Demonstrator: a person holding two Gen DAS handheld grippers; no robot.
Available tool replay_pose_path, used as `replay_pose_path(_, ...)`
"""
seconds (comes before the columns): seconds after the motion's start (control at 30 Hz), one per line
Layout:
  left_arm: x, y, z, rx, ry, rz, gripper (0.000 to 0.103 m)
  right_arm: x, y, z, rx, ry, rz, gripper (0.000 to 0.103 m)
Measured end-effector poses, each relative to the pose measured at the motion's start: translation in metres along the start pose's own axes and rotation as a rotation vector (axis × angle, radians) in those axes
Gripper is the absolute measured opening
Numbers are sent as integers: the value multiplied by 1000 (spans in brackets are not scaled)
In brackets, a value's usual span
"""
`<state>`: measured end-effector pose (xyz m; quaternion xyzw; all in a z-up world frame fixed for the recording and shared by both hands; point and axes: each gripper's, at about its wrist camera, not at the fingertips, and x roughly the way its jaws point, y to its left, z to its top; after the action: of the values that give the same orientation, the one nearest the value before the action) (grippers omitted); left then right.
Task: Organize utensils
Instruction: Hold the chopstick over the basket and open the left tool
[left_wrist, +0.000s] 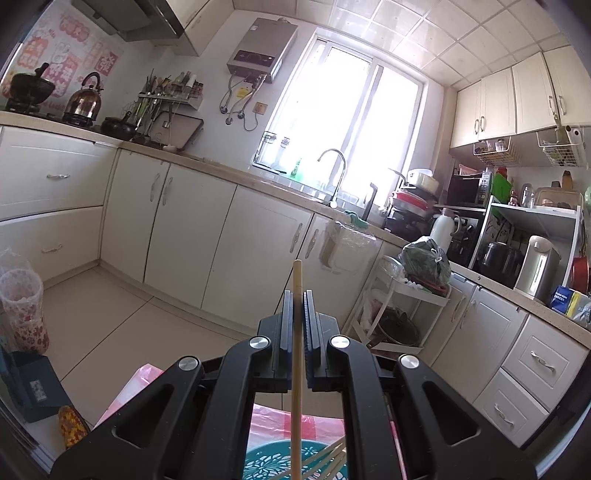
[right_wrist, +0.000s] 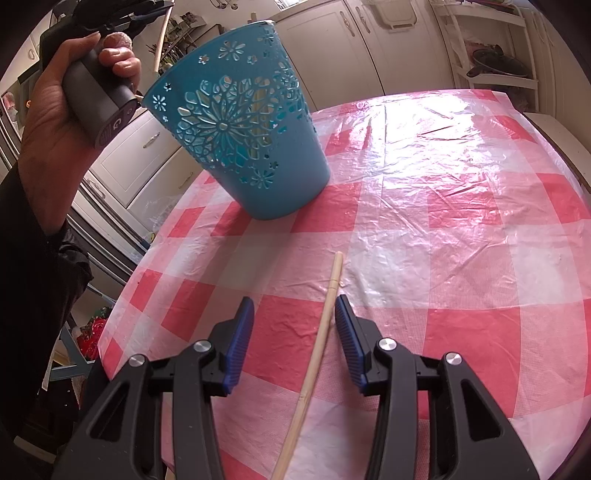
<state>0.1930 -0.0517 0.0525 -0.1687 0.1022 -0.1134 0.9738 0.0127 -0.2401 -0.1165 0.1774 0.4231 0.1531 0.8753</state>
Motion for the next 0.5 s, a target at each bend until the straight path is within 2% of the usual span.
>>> replay_pose_path(0.37,1,-4,2,6,-8,-1,5,0,0,0,2,0,3,45)
replay_pose_path(0.5,0,-5,2,17,12,-4,5,0,0,0,4,0,3,45)
